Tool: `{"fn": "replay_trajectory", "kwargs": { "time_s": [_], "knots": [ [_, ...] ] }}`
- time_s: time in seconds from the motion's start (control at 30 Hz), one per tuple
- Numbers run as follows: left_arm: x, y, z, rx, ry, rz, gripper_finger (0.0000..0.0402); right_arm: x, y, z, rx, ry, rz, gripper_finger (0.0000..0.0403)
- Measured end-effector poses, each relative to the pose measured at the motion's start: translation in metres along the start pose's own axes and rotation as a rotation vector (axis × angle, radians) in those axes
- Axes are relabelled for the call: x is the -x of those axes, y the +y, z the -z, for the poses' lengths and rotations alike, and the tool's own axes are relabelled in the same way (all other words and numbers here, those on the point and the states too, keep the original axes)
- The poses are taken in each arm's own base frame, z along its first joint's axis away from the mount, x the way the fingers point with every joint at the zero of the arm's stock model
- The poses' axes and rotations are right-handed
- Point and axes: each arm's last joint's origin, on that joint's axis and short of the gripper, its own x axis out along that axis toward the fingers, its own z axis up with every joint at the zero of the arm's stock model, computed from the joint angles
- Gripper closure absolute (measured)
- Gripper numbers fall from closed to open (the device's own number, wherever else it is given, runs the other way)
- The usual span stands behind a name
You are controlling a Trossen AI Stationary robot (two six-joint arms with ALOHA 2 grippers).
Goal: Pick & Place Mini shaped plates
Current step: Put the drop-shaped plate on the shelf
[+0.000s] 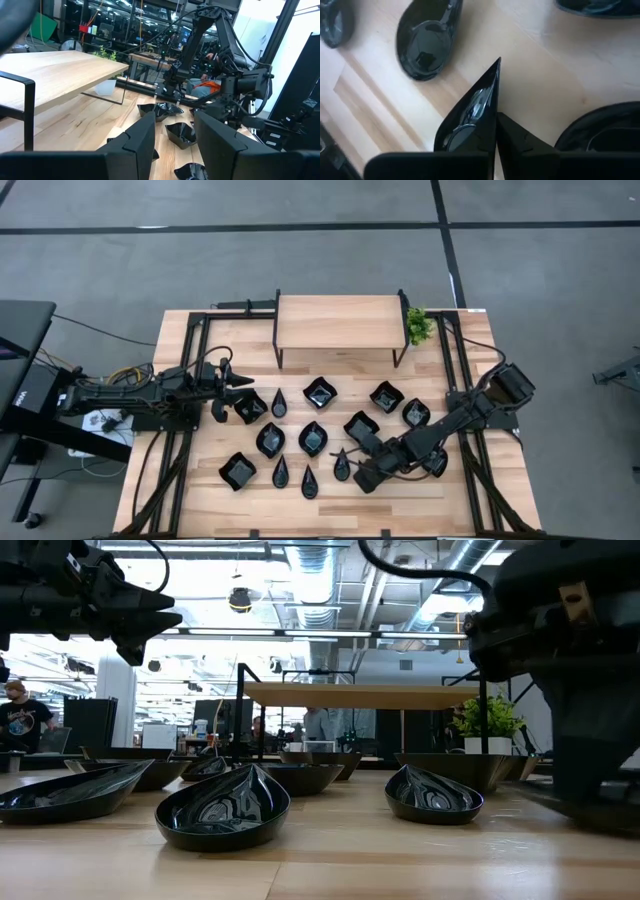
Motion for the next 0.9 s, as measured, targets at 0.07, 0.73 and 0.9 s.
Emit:
{"fn": "replay_trajectory", "kwargs": {
  "time_s": [0.07,0.73,0.9],
  "knots": [
    [0.0,0.0,0.0,0.0,0.0,0.0,0.0263,0.004,0.001,-0.001,-0.002,-0.005,-0.016,0.0401],
    [0.0,0.0,-0.001,0.001,-0.013,0.003,0.0263,0.118,-0.008,-0.075,0.026,-0.414,-0.254,0.0402],
    [0.0,0.0,-0.001,0.001,-0.014,0.003,0.0263,0.157,-0.036,-0.109,0.039,-0.543,-0.253,0.0403]
  ]
}}
